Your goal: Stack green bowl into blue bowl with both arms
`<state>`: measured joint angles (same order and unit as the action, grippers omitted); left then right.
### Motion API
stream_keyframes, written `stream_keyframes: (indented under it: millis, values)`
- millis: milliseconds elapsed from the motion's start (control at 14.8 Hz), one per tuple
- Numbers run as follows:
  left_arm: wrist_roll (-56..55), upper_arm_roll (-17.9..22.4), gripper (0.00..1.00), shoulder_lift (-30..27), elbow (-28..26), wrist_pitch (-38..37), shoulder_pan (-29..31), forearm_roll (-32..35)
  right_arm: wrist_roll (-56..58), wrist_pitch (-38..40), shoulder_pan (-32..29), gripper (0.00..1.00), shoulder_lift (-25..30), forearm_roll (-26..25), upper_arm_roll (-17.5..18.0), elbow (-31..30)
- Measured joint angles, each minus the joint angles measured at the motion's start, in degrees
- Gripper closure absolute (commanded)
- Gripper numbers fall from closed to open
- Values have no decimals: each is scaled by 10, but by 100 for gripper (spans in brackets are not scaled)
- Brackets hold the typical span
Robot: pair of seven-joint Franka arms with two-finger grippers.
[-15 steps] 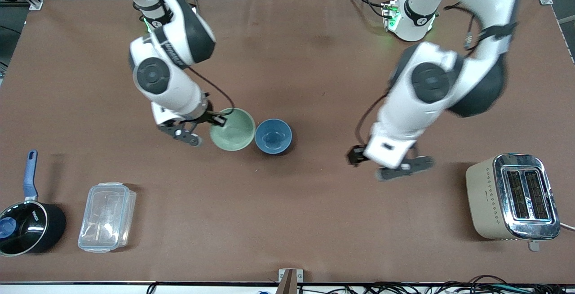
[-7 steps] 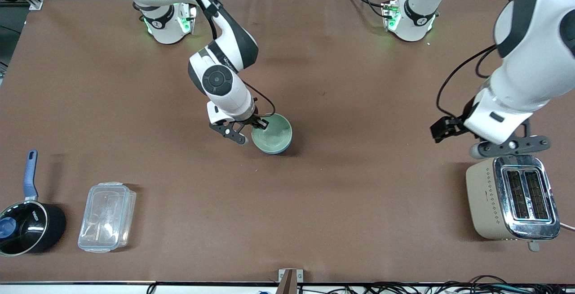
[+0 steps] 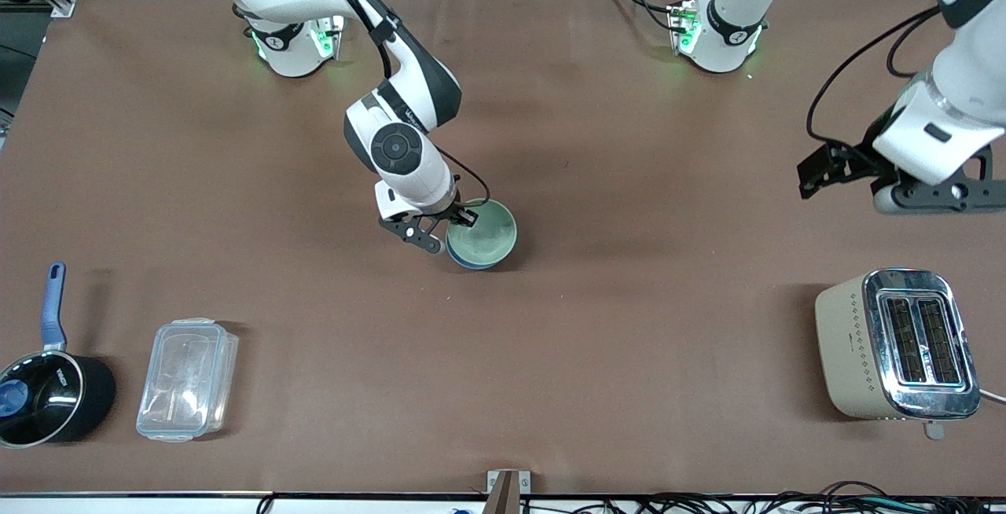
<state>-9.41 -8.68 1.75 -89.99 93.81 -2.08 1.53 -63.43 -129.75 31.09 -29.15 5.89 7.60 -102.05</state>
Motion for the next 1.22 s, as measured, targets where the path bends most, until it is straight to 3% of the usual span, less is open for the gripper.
stream_keyframes:
  millis: [339, 949, 1017, 1085, 1153, 1220]
  values:
    - [1, 0, 0, -76, -70, -4, -1, -2, 0, -2, 0, 98, -7, -1, -1, -4]
    - [3, 0, 0, -77, -77, -4, 2, -2, 0, -13, 0, 90, -13, -1, -1, -14]
    - [6, 0, 0, -77, -77, -4, 2, -2, 0, -15, 0, 75, -13, -1, -1, -14]
    - [12, 0, 0, -77, -77, -4, 2, -2, -1, -15, 0, 33, -13, -1, -1, -14]
    - [20, 1, 0, -77, -77, -4, 2, -2, -1, -15, 0, 0, -13, -1, -1, -14]
    - [29, 1, 0, -77, -77, -4, 2, -2, -1, -16, 0, 0, -13, -1, -1, -14]
